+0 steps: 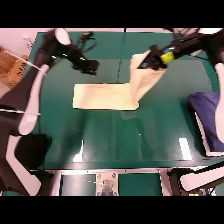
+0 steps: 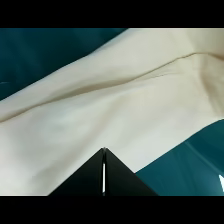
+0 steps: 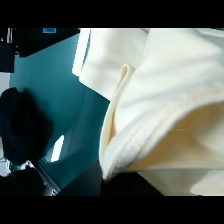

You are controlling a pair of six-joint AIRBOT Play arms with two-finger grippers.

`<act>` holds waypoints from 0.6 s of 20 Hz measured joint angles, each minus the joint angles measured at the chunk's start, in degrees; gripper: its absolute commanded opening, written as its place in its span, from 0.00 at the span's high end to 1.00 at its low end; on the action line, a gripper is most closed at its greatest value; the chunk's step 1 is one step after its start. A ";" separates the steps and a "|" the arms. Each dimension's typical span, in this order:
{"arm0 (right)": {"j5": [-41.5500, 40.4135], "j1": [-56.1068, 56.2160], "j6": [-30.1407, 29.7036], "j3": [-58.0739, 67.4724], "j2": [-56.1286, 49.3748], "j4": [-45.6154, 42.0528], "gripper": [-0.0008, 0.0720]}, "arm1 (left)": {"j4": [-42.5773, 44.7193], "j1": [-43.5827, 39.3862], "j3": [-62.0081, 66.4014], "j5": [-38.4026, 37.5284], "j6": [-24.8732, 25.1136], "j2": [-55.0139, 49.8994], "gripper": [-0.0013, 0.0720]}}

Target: Fold the shirts.

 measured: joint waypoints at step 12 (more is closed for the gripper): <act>-40.76 29.99 6.67 -2.38 -16.57 1.46 0.21 | 7.91 13.35 -3.43 -7.02 1.81 5.14 0.96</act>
